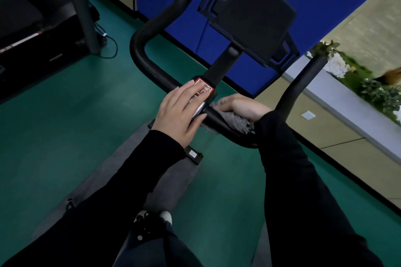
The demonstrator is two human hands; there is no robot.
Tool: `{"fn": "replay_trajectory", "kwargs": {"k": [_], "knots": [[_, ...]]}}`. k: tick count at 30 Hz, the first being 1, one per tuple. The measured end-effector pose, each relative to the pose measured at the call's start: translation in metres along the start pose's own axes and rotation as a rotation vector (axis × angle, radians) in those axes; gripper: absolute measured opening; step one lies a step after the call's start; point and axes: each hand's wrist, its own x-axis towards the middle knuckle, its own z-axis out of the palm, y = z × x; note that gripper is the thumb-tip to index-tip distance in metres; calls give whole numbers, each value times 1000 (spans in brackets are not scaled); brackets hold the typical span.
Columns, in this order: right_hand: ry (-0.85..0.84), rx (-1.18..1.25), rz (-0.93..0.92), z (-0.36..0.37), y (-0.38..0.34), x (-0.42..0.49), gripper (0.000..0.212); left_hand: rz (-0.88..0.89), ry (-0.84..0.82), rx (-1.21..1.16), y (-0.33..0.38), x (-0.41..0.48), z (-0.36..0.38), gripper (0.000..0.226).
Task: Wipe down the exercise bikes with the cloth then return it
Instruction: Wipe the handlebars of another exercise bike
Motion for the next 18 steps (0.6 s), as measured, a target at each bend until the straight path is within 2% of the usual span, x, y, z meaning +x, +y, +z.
{"fn": "replay_trajectory", "kwargs": {"k": [2,4,6,9,11,15,18], "knots": [[-18,-43,1,1,-4,-1,17,-15,-2,-15,1,-1,-2,44],[46,53,-19,8,-1,-8,13,-32,-9,-36,2,-3,-3,45],[263,34,-100,24,5,-23,13,-37,-13,-51,2,-2,-3,45],[563,-159,-241,49,10,-44,13,-41,-24,-67,3,-1,-2,45],[606,-204,-232,53,10,-44,17,-52,-31,-65,5,-1,-1,44],[575,-200,-268,49,11,-41,18,-76,-56,-42,4,-2,-3,46],[678,-292,-348,63,25,-58,20,-67,-43,-54,5,-4,-2,45]]}}
